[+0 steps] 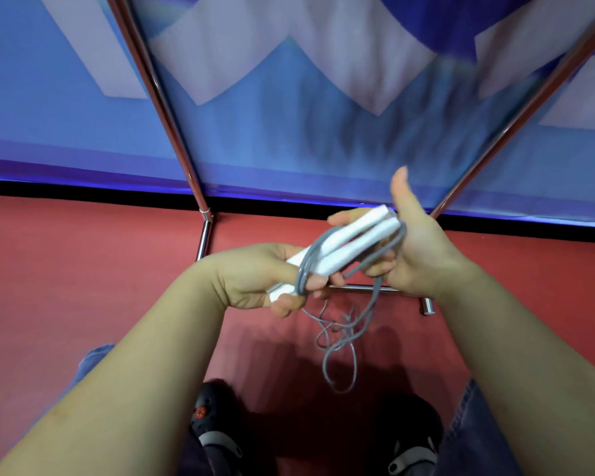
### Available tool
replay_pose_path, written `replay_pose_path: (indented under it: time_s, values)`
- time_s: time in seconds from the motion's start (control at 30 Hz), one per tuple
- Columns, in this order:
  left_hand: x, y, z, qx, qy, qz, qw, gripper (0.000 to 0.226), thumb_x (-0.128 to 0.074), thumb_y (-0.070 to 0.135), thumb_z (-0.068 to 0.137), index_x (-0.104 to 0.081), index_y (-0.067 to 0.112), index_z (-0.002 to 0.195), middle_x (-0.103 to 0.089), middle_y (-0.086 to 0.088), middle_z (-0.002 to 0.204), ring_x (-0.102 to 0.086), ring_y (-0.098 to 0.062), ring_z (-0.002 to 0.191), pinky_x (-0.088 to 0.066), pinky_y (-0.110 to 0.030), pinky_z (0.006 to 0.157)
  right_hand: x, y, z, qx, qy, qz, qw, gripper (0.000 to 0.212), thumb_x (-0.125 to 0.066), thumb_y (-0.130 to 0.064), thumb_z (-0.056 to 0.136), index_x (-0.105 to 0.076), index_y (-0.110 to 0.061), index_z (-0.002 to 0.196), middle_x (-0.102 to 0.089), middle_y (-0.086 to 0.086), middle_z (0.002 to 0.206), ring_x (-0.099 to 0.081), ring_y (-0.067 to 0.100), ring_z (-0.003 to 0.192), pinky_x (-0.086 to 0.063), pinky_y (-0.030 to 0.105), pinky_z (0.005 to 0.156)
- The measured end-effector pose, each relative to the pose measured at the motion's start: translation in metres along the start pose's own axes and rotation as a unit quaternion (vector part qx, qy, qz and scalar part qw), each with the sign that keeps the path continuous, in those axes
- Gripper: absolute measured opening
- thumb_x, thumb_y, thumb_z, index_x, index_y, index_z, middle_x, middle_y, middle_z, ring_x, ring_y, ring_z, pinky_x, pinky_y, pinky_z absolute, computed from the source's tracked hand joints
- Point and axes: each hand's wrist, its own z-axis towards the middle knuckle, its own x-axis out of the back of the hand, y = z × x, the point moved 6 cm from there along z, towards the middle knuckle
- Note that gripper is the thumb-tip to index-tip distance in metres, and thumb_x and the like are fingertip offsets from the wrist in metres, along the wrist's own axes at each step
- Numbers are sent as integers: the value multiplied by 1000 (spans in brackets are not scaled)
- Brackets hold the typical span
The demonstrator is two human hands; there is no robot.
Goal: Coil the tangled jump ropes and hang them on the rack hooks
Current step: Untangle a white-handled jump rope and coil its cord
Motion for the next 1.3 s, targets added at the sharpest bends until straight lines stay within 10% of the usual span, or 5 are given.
replay_pose_path:
  time_s: [0.37, 0.6, 0.87, 1.17, 1.3]
  values:
    - [-5, 3, 16, 2, -6, -157, 988, 60, -74, 57, 58, -73, 9, 92, -61, -3, 76, -44, -9, 41, -30, -15, 39, 1, -8, 1, 132, 247, -87, 956, 27, -65, -28, 87, -73, -20, 62, -67, 10, 67, -60, 27, 65, -50, 48, 69]
    - [21, 8, 20, -50, 278, -5, 959, 33, -70, -6, 70, -55, 17, 89, -63, -1, 63, -53, -9, 43, -42, -16, 41, 20, -1, 2, 108, 346, -78, 929, 30, -63, -40, 86, -74, -13, 77, -61, 3, 59, -55, 18, 54, -43, 29, 48]
    - [19, 16, 19, -191, 429, 50, 882, 16, -56, 25, 95, -46, 15, 86, -54, -7, 51, -38, -12, 33, -30, -17, 38, 29, -1, -3, 110, 419, 40, 901, 37, -60, -35, 89, -66, -20, 56, -46, -10, 41, -34, 7, 37, -26, 16, 36]
    - [25, 34, 8, -260, 476, -9, 840, 22, -42, 14, 99, -63, 11, 105, -37, 5, 50, -29, -6, 36, -25, -13, 37, -10, 13, 13, 59, 198, -125, 970, 65, -43, -76, 66, -53, -12, 69, -25, 2, 52, -21, 10, 40, -19, 21, 38]
    - [38, 36, -6, -223, 537, 75, 810, 24, -42, 18, 100, -63, 13, 90, -49, 3, 56, -44, -3, 39, -35, -16, 41, -31, 28, 17, 26, 102, -298, 949, 59, -41, -47, 95, -58, -18, 47, -38, -9, 38, -33, 4, 36, -30, 18, 44]
